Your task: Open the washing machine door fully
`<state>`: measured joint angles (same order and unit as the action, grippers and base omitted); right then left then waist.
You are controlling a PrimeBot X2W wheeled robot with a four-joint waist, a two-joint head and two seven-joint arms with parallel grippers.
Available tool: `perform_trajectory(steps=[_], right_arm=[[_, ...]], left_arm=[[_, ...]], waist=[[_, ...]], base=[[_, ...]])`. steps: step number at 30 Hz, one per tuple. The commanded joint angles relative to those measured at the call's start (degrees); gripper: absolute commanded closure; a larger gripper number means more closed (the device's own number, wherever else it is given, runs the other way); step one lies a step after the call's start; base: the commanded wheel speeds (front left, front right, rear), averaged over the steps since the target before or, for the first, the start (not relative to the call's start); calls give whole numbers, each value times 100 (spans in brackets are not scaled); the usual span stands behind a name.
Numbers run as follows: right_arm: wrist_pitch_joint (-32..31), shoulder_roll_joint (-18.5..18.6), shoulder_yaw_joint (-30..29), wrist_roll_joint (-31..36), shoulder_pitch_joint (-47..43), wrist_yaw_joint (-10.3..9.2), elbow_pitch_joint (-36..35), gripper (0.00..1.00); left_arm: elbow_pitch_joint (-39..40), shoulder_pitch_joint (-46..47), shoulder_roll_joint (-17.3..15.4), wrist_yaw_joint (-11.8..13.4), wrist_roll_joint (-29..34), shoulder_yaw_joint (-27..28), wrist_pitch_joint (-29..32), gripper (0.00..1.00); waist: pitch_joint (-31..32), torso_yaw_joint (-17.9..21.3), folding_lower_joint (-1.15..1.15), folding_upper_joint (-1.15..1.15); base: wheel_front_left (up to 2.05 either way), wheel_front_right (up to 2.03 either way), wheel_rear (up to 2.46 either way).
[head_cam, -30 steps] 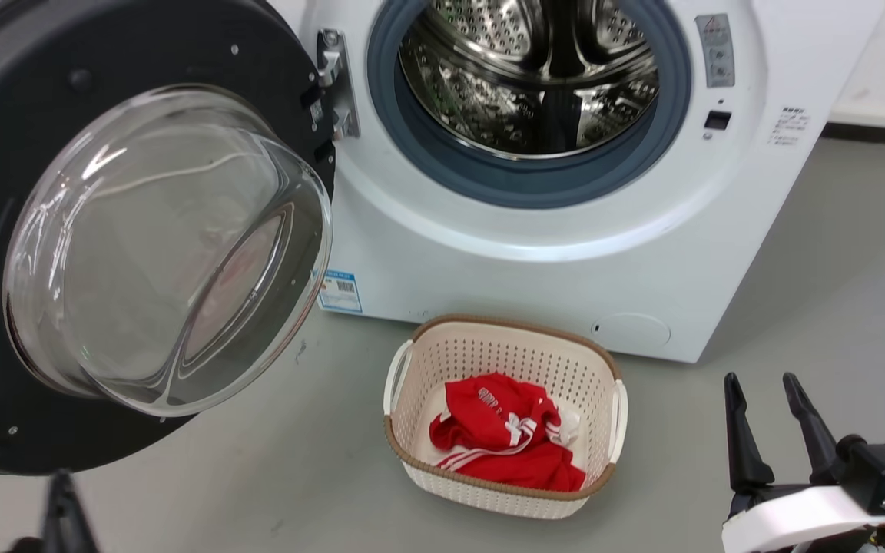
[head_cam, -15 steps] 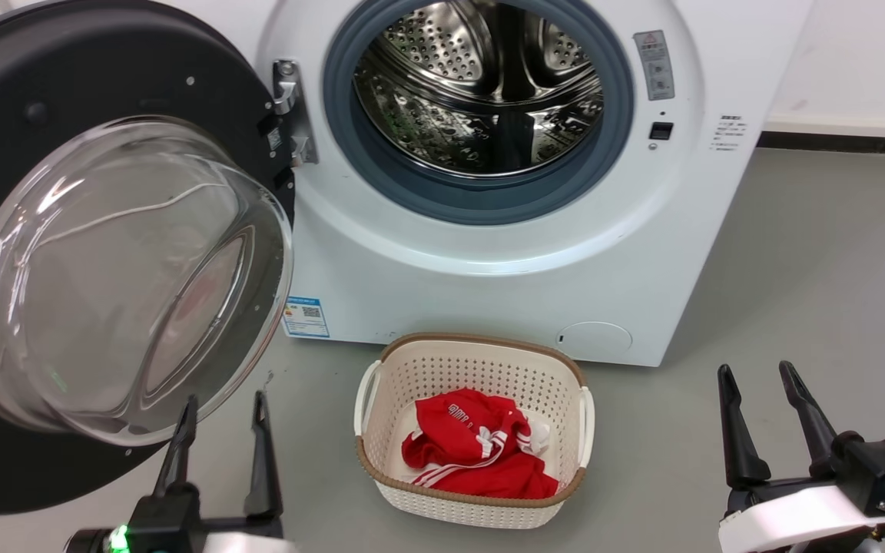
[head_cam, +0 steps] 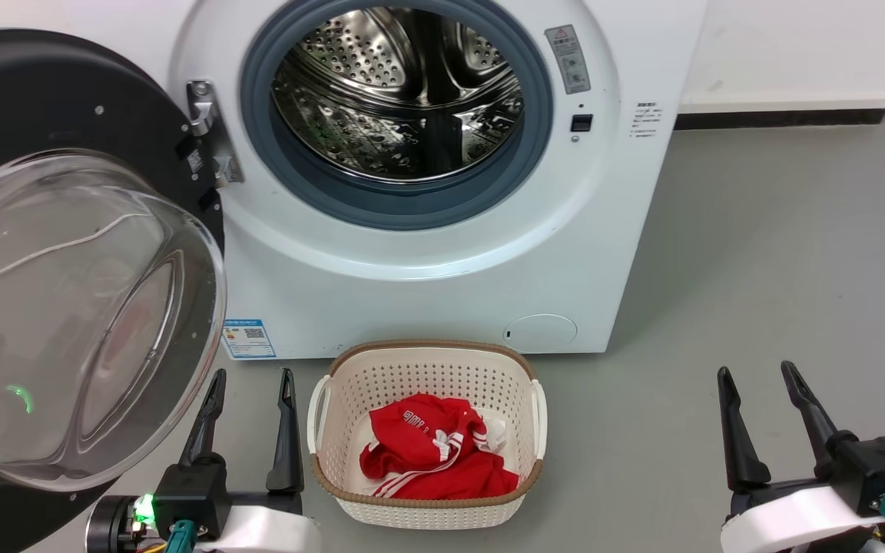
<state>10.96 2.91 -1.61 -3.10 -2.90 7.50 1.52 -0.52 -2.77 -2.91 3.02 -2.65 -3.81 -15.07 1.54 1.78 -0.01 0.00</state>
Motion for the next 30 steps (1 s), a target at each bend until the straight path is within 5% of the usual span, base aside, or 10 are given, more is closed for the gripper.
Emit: perform_trajectory(steps=[1, 29, 30], right_arm=[[-8, -7, 20, -23, -87, -3, 27, 0], [45, -7, 155, -308, 41, -3, 263, 0], [17, 0, 152, -284, -31, 1, 260, 100]], left_arm=[[-50, -4, -8, 35, 47, 20, -14, 0], [-142, -43, -22, 110, 58, 86, -14, 0], [-153, -19, -9, 101, 43, 73, 1, 100]], waist=[[-9, 38, 1, 0], [-39, 1, 1, 0], [-40, 1, 1, 0]], base=[[0, 0, 0], [0, 0, 0], [0, 0, 0]])
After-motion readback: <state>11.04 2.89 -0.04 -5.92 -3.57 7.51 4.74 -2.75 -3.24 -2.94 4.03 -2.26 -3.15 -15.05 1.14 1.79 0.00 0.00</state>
